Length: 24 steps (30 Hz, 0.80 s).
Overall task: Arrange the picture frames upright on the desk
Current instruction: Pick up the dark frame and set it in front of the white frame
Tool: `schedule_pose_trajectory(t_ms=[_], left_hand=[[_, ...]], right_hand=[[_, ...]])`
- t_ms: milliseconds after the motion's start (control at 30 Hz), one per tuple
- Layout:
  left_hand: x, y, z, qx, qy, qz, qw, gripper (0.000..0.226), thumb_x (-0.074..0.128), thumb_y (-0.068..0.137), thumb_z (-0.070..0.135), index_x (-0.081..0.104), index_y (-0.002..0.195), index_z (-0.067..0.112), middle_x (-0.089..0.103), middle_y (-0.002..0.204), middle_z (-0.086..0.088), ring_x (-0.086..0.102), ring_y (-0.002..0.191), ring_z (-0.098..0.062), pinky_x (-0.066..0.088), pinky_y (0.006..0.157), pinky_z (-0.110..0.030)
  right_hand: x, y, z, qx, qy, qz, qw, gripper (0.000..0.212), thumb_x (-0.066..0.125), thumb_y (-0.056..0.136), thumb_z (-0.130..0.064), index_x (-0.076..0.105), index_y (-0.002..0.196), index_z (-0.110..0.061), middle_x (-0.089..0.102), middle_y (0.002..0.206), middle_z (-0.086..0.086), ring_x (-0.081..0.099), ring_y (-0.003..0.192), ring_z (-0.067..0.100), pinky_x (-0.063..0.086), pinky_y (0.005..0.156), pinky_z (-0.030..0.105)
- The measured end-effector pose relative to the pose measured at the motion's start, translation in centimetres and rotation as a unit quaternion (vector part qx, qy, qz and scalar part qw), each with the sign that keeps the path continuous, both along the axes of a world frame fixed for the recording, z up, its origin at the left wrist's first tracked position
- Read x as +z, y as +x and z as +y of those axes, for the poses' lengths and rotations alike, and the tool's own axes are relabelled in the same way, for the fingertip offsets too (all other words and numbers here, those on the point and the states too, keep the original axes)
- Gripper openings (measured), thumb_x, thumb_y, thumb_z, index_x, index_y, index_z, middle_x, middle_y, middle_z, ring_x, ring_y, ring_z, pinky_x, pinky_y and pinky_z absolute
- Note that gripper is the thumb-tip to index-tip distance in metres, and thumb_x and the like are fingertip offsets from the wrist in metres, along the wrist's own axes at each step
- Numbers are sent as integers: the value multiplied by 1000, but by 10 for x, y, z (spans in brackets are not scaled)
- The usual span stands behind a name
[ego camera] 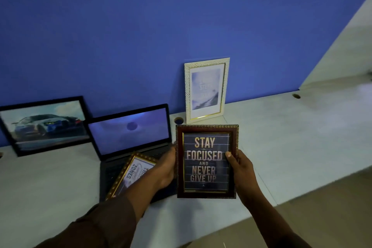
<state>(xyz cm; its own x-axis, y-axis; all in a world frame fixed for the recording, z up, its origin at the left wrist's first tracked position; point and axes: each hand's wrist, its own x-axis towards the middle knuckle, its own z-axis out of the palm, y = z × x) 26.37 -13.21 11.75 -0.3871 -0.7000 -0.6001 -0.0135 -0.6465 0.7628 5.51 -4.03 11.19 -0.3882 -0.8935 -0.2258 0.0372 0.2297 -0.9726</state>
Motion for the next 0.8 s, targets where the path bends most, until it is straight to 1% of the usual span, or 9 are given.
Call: schedule_pose_trajectory(t_ms=[67,133,267,367,500,567,700,767,800], left_hand=[[-9,-15,-12,14,17,-29,999,59,38,97,64,72,112,18,79,104,-8,70,106,-29,47,102,-51],[-19,-29,-28,20,43,-44,998,65,37,94,69,73,113,18,78,106,-10,69,107,-29,47,103,-50],[-31,-56,-57,-7,51,-60,997,64,31,93,74,70,105,24,70,117,-8,63,110,-25,45,106,-44],[-35,-71,-61,-21,59,-51,997,70,31,86,81,68,119,31,69,123,-2,59,118,-22,38,113,-46],[-37,-91,-77,-11,60,-34,998,70,27,92,75,62,132,30,65,131,0,55,121,-18,32,117,-42],[-33,-103,-86,-3,56,-34,998,64,21,97,69,58,133,29,63,134,-4,55,113,-17,32,112,-38],[-46,-129,-97,56,42,-49,996,55,16,99,64,64,104,37,63,137,-8,61,92,-9,38,99,-35],[-57,-145,-100,78,46,-51,995,54,15,99,64,62,101,38,61,140,-9,60,87,-6,36,99,-33],[-60,-153,-100,91,44,-54,993,55,14,100,63,62,106,37,61,140,-8,59,85,-4,34,98,-32]], right_hand=[[-4,-16,-13,-5,11,9,1000,27,48,104,-30,63,124,-18,77,110,5,76,97,25,63,81,50],[-8,-32,-29,-5,23,18,1000,26,48,105,-29,64,122,-19,76,110,6,75,100,27,61,84,54],[-22,-62,-63,-2,26,13,1000,28,49,104,-27,64,124,-16,75,114,7,73,105,26,60,86,53],[-33,-74,-81,-5,51,16,999,27,50,104,-30,62,124,-18,74,115,4,73,104,23,60,88,53],[-46,-94,-113,45,77,39,995,28,50,101,-43,56,124,-26,69,120,-2,68,111,22,57,92,57],[-51,-106,-130,78,85,40,992,36,53,97,-51,52,126,-29,66,124,-5,67,114,21,58,91,55],[-61,-129,-154,128,98,36,986,52,57,91,-55,47,133,-26,63,127,-7,69,109,16,61,89,47],[-67,-143,-163,152,108,44,982,56,61,88,-61,45,132,-29,64,127,-8,70,109,17,60,91,48],[-72,-151,-168,163,108,51,979,61,62,84,-67,44,130,-32,64,129,-8,70,110,17,59,93,50]])
